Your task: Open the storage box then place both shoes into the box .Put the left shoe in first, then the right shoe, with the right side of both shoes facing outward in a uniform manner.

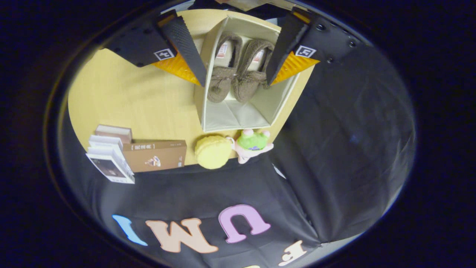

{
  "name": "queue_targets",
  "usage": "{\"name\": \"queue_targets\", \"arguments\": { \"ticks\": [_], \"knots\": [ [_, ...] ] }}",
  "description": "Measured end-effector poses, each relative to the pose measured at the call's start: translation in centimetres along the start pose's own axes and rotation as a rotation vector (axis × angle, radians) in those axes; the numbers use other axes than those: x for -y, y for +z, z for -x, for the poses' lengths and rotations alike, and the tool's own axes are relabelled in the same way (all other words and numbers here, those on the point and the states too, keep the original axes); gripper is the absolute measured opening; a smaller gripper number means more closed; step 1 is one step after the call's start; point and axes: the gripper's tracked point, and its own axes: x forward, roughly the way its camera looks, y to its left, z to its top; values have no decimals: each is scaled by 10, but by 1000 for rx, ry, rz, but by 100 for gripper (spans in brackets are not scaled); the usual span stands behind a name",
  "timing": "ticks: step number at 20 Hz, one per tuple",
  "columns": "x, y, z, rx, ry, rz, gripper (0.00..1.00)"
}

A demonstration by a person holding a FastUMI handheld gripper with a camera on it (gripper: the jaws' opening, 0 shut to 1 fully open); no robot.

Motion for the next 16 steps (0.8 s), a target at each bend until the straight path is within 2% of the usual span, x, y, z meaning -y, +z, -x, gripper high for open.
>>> {"name": "queue_targets", "arguments": {
  "ticks": [6,11,16],
  "knots": [
    [16,48,41,205,0,128,100],
    [57,87,92,398,-109,223,100],
    [94,103,137,508,-181,225,100]
  ]
}}
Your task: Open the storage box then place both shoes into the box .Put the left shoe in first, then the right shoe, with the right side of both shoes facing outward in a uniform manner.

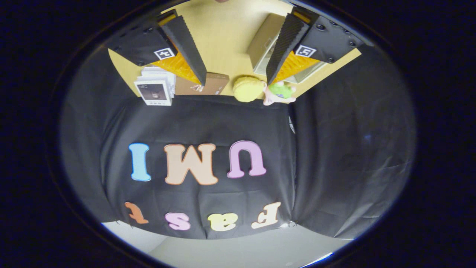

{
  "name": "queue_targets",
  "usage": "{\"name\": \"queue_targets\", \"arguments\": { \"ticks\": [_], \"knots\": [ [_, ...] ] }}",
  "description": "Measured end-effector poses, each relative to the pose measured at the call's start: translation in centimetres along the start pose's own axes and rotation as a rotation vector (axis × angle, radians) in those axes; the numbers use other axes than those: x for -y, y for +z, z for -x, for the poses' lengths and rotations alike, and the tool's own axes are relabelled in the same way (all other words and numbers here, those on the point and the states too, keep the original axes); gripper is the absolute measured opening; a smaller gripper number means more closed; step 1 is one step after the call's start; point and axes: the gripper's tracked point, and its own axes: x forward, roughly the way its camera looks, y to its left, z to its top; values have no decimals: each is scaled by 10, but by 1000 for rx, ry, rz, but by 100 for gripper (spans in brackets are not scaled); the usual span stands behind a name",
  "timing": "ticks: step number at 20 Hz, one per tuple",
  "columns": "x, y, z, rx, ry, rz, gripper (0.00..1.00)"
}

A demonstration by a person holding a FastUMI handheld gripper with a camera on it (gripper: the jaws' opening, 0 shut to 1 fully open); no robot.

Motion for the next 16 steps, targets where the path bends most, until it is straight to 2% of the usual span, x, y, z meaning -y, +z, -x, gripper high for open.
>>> {"name": "queue_targets", "arguments": {
  "ticks": [9,16],
  "knots": [
    [84,6,38,82,-148,-20,100],
    [116,5,49,123,-206,-22,100]
  ]
}}
